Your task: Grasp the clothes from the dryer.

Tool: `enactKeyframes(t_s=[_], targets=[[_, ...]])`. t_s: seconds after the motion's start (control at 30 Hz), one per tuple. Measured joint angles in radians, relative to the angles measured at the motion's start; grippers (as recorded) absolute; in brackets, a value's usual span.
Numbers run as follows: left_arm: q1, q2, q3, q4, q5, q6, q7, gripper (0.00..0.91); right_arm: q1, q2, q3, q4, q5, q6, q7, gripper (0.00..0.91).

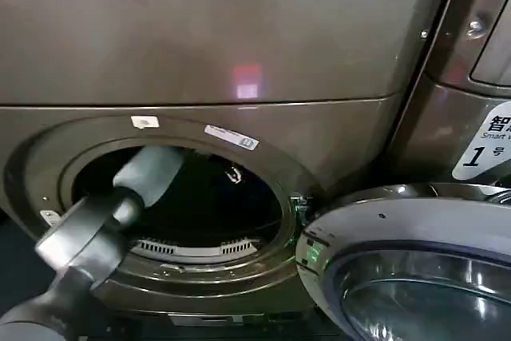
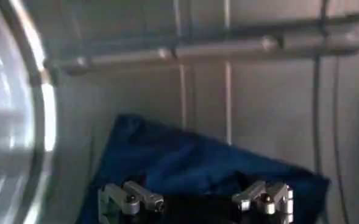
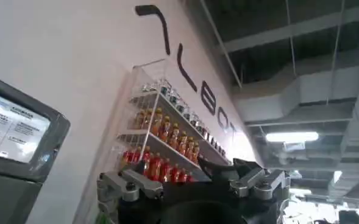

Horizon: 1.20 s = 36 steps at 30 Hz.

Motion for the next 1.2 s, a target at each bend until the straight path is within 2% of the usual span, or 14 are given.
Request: enactKeyframes(t_s=[0.37,0.4,0.43,0.5,0.6,0.7,1.2], targets=[[0.005,-0.016,0.002,0.048,0.021,0.014,-0.027,0.907,0.007,0.006,-0.002,-0.011,-0.009,0.006,-0.005,0.907],[0.004,-0.016,0.002,0.053,0.024,0.014,-0.031,0.353,0.008,0.006,-0.002,-0.013,-0.011,0.007,-0.006,0.907],[0.004,-0.016,0.003,0.057,0.027,0.015,-0.033,0.171,0.008,0.007,-0.003,-0.014,-0.013,0.008,-0.007,0.907],[0.004,-0.017,0.003,0.064,0.033,0.015,-0.04,0.148,0.009,0.007,-0.003,-0.015,-0.015,0.008,-0.007,0.907],[0.004,-0.016,0.004,0.069,0.038,0.014,-0.048,0.046,0.009,0.006,-0.003,-0.017,-0.015,0.008,-0.008,0.907],[0.004,-0.017,0.005,0.076,0.046,0.013,-0.051,0.011,0.009,0.002,-0.001,-0.021,-0.016,0.009,-0.008,0.907],[0.016,-0.023,0.007,0.081,0.067,0.013,-0.067,0.0,0.01,0.0,-0.002,-0.02,-0.017,0.009,-0.008,0.907]])
